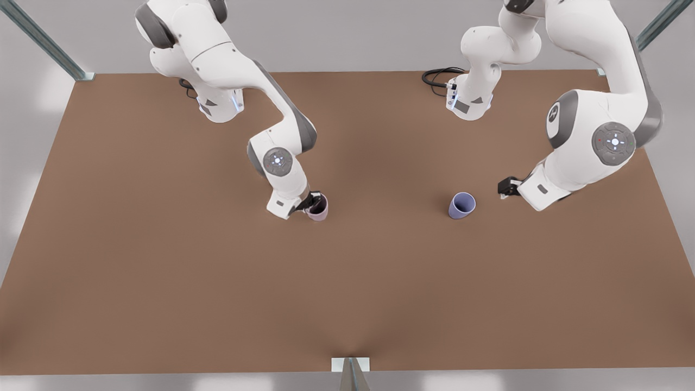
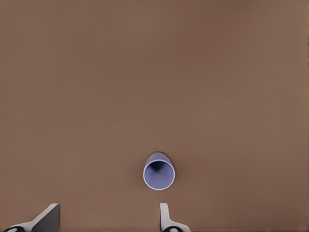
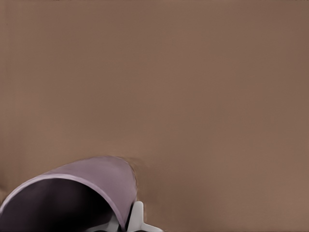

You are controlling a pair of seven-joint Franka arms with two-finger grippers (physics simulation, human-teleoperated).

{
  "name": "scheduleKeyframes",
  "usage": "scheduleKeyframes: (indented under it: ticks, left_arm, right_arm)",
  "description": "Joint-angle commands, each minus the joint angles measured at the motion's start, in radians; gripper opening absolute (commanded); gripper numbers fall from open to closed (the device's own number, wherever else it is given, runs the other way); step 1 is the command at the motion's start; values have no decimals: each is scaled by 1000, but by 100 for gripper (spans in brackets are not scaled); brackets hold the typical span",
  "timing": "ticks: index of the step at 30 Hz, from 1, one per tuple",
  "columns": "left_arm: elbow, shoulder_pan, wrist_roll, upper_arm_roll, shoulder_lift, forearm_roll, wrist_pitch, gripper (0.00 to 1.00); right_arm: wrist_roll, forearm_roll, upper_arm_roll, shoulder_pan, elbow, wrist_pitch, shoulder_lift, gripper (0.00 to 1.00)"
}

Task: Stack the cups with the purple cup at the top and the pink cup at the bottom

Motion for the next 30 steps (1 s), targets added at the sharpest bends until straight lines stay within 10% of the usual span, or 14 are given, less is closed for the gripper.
scheduleKeyframes:
  ticks: [1,19,20,21,29,30]
  left_arm:
    - [-28,-23,-4,0,-2,2,53,100]
    - [-680,-56,13,64,30,-34,684,100]
    - [-683,-56,13,64,38,-34,685,100]
    - [-686,-57,13,64,47,-34,687,100]
    - [-718,-56,13,64,78,-34,756,100]
    - [-718,-56,10,64,78,-34,756,84]
  right_arm:
    - [543,-4,28,16,52,-38,35,21]
    - [626,-4,68,94,179,-48,223,21]
    - [627,-3,68,94,178,-47,223,45]
    - [627,-4,66,94,178,-47,225,98]
    - [626,-9,59,109,176,-47,220,100]
    - [626,-4,57,109,176,-48,213,100]
